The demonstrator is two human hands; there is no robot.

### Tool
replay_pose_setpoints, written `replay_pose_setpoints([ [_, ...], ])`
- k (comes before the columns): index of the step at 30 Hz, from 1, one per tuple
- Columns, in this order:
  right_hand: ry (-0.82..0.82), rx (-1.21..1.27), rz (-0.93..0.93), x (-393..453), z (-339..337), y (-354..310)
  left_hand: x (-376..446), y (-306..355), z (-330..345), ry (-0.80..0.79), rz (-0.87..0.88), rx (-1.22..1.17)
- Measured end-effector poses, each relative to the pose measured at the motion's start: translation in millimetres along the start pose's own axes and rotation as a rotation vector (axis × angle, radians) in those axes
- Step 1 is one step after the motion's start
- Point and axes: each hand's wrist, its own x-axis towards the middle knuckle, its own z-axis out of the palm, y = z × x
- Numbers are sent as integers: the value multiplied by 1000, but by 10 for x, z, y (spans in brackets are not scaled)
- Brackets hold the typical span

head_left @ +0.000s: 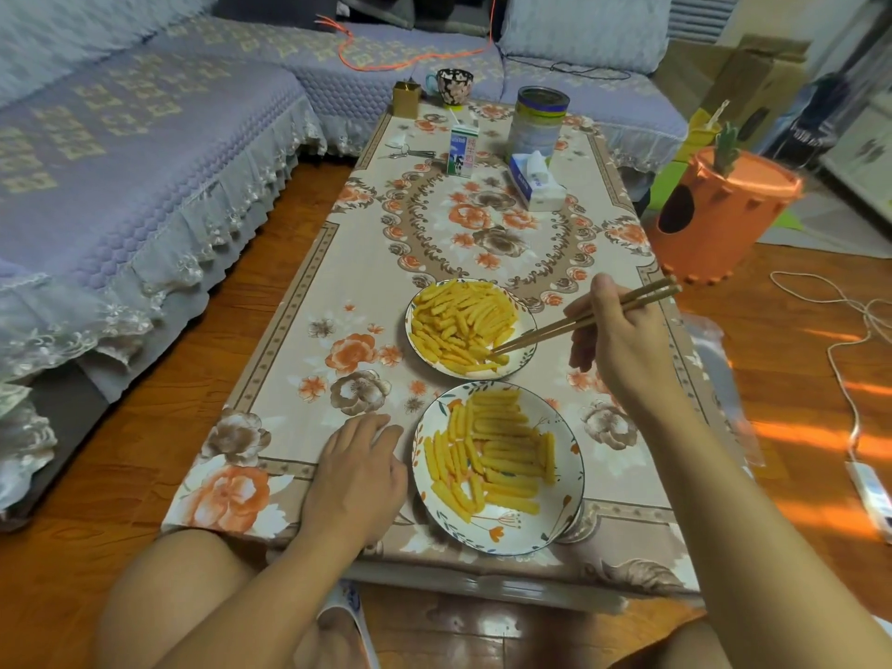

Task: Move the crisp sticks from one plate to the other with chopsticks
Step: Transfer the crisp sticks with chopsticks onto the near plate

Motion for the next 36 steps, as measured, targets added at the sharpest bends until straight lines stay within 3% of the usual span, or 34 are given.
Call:
replay_pose_setpoints([
  [10,-221,-203,102,-485,-381,-145,5,7,-10,-11,-16,-3],
  [16,-308,-198,95,-698,-410,0,11,27,-25,-19,-26,-1],
  [26,-100,-129,-23,-586,-519,-76,5,11,25,7,-8,15],
  [36,-147,-9,-29,-199,262,491,26,-18,104,62,3,15],
])
